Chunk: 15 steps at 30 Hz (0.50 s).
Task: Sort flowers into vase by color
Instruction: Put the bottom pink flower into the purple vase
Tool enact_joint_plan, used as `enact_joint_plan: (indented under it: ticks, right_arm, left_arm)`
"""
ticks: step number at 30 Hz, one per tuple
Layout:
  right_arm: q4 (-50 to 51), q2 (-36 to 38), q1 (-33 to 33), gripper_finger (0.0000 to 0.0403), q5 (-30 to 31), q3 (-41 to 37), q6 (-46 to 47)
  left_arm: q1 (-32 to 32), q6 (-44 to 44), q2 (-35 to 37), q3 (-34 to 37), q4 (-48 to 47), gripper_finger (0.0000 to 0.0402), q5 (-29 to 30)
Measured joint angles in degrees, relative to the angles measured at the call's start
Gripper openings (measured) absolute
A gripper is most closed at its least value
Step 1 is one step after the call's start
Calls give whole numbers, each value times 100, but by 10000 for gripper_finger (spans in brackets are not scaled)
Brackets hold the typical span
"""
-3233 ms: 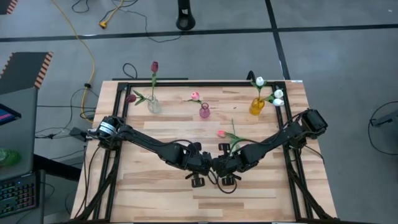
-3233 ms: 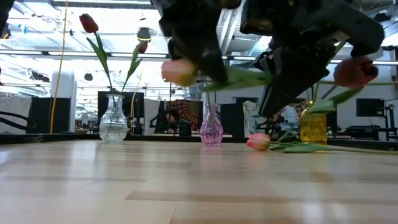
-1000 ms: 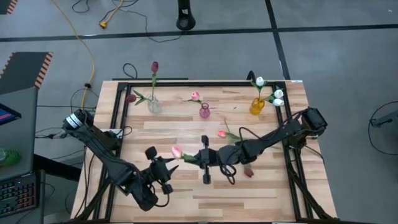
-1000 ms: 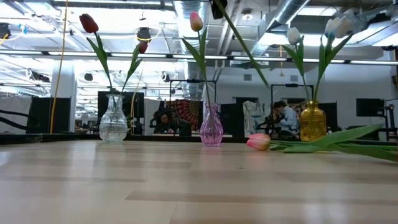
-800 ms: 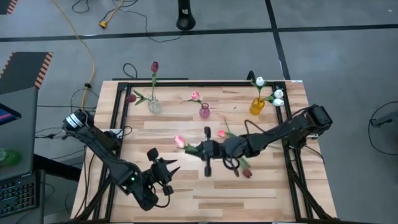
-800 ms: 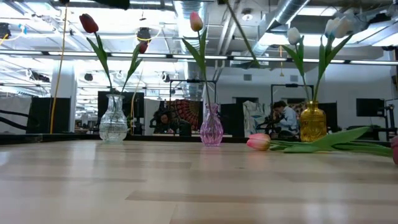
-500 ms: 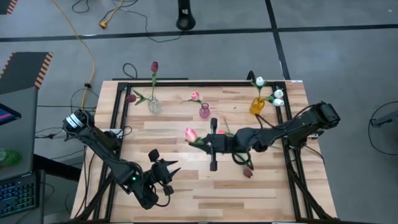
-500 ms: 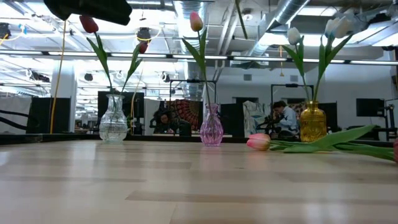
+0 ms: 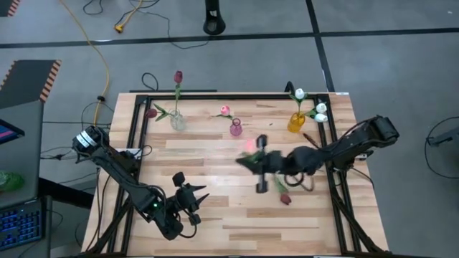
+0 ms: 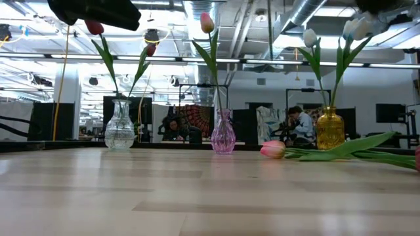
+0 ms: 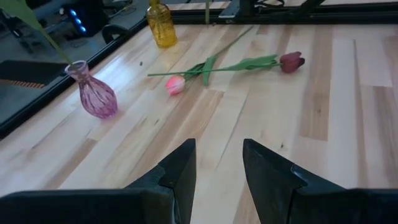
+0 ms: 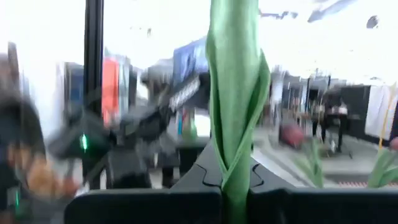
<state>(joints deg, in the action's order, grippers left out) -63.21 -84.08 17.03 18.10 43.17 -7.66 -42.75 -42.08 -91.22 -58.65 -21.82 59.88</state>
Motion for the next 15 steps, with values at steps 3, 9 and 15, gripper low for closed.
enact_joint_plan:
  ticks: [3,9,15]
  right_arm:
    - [-1918,-282,-36,20,-4,-656,171]
    - [-2251,-954,-115,20,-17,-665,446]
    - [-2653,-1478,-140,20,-19,-329,424]
  left_arm:
    - [71,89,0,0,68,120,0]
    - [447,589,0,0,648,120,-49]
    - [1002,1851,0,0,1865,120,-826]
